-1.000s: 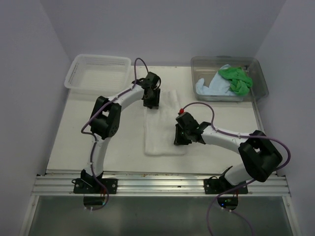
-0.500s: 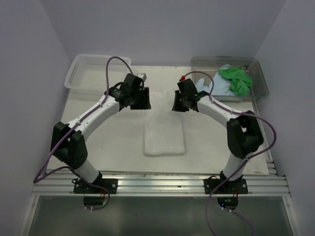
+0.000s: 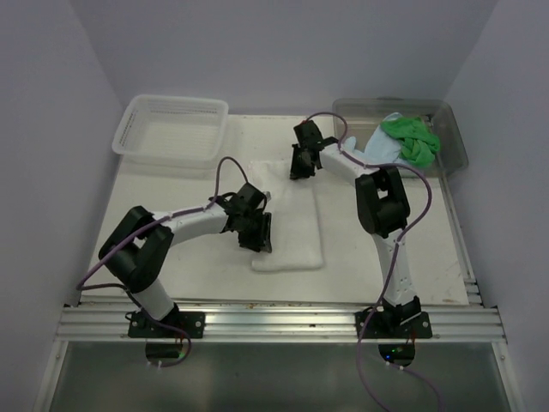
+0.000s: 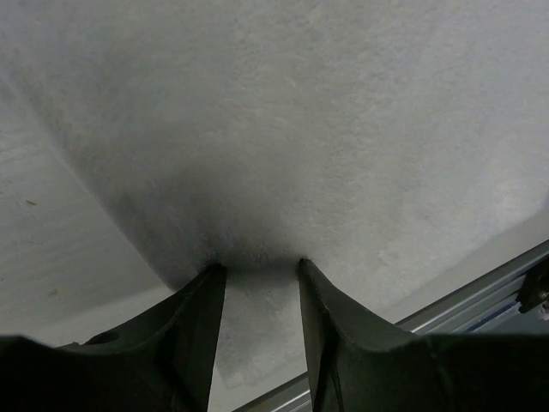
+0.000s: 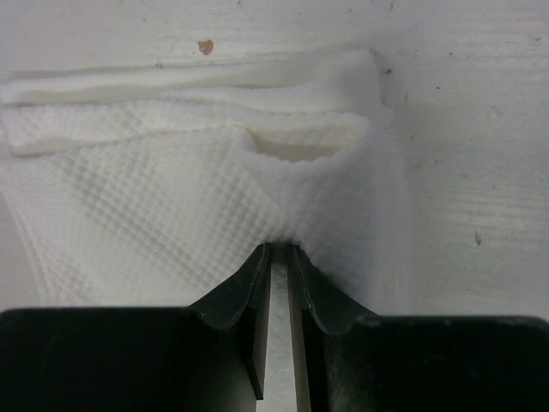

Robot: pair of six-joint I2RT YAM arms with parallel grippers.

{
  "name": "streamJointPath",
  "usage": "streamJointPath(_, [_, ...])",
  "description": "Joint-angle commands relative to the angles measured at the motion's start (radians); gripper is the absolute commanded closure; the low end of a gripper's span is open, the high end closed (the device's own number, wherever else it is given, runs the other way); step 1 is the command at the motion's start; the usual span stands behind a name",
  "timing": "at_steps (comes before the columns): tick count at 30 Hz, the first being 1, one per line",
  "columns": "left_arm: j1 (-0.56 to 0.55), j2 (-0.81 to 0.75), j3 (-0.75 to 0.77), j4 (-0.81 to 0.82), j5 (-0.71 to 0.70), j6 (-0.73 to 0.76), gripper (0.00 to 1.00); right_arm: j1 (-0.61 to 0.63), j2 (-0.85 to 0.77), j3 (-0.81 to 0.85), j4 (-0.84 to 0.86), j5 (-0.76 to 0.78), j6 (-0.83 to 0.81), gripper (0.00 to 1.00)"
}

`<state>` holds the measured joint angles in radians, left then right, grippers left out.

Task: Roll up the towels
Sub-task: Fold the towel, then roll the towel

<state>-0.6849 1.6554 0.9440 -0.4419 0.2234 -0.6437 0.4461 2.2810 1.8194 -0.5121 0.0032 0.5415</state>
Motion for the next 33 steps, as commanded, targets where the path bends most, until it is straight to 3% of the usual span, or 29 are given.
streamJointPath(1, [0.002, 0.094, 0.022, 0.039, -0.065, 0.030, 0.56, -0.010, 0.026, 0.052, -0.045, -0.032, 0.015, 0.82])
streamJointPath(5, [0.002, 0.090, 0.093, -0.030, -0.102, 0.058, 0.58, -0.014, -0.033, 0.070, -0.062, -0.042, 0.006, 0.81])
streamJointPath(8, [0.002, 0.008, 0.121, -0.079, -0.111, 0.062, 0.56, -0.012, -0.182, -0.038, -0.013, -0.054, 0.009, 0.80])
streamJointPath(11, [0.002, -0.087, 0.108, -0.110, -0.096, 0.050, 0.53, -0.004, -0.386, -0.344, 0.159, -0.092, 0.047, 0.73])
streamJointPath(12, [0.002, -0.109, 0.099, -0.115, -0.095, 0.044, 0.52, -0.004, -0.437, -0.345, 0.173, -0.101, 0.060, 0.73])
streamJointPath(13, [0.001, -0.150, 0.090, -0.129, -0.093, 0.036, 0.51, 0.006, -0.516, -0.452, 0.188, -0.104, 0.070, 0.72])
streamJointPath(18, [0.001, -0.236, -0.039, -0.126, -0.081, -0.014, 0.44, 0.103, -0.759, -0.788, 0.195, -0.020, 0.064, 0.62])
streamJointPath(23, [-0.005, -0.279, -0.206, -0.011, -0.078, -0.111, 0.41, 0.169, -0.986, -1.017, 0.170, 0.015, 0.116, 0.52])
streamJointPath(27, [-0.010, -0.309, -0.281, 0.083, -0.059, -0.197, 0.43, 0.177, -1.077, -1.173, 0.182, 0.000, 0.172, 0.45])
streamJointPath(33, [-0.011, -0.281, -0.297, 0.120, -0.033, -0.188, 0.45, 0.180, -1.065, -1.236, 0.245, -0.083, 0.196, 0.44])
